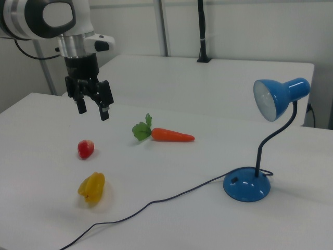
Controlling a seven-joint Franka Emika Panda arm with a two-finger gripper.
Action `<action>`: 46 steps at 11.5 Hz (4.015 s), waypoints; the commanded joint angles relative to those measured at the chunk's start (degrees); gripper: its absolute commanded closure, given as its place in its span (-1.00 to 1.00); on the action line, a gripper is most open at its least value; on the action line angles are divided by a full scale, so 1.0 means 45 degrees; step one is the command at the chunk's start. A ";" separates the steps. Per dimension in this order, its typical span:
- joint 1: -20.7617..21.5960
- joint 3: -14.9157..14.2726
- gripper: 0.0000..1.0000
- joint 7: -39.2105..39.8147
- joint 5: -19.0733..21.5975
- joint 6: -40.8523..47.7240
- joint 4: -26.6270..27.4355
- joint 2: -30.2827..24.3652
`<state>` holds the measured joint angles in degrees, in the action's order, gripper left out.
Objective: Turn on desk lamp
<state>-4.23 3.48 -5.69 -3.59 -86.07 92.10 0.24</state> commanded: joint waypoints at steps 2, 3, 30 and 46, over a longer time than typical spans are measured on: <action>0.0003 -0.0011 -1.00 0.0189 -0.0160 0.0395 0.0001 -0.0210; 0.0003 -0.0011 -1.00 0.0189 -0.0160 0.0415 0.0001 -0.0211; -0.2691 -0.0069 1.00 -0.0748 -0.0023 -0.5691 0.2496 0.0024; -0.4548 -0.0108 1.00 -0.4320 -0.1077 -1.2612 0.3110 0.2384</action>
<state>-24.39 2.89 -21.19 -6.53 -140.65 108.14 8.00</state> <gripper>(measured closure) 0.991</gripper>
